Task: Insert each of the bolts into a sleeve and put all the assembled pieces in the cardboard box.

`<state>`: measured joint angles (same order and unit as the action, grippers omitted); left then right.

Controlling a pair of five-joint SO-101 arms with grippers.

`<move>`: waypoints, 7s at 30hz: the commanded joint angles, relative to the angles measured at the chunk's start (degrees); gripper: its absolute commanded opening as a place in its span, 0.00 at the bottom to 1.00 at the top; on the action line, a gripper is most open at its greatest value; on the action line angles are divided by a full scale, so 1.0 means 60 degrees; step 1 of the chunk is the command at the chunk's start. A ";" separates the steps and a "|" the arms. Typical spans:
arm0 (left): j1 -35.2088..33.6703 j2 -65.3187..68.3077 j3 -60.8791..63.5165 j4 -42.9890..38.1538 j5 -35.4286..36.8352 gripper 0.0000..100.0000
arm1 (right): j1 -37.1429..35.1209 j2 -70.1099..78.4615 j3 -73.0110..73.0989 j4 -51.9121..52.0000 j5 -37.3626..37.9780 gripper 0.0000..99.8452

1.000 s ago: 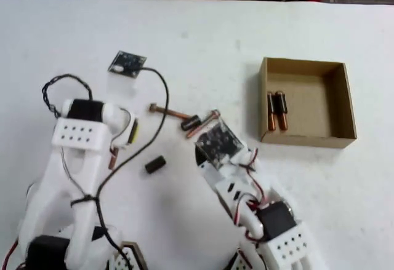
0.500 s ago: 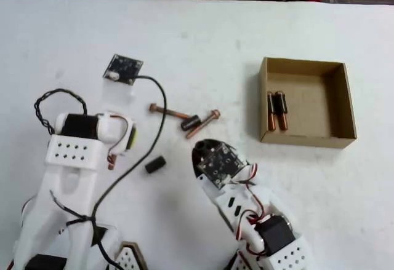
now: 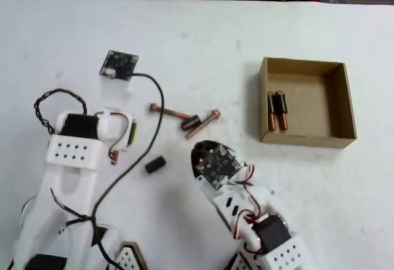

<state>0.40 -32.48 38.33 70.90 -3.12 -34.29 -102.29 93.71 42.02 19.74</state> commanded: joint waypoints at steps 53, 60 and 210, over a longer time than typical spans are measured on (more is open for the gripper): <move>0.3685 -0.8916 0.3678 -0.5626 0.1172 0.02 | -0.1443 -0.0139 0.0527 -0.3905 -0.3385 0.02; 0.3890 -0.8916 0.3678 -0.5802 0.1568 0.02 | -0.1429 -0.0139 0.0527 -0.3890 -0.3385 0.02; 0.0462 -0.8960 0.4000 -0.4337 0.0703 0.18 | -0.1429 -0.0139 0.0527 -0.3553 -0.2447 0.02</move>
<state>8.13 -85.85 65.23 44.09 1.36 -42.99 -102.20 96.35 20.84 4.18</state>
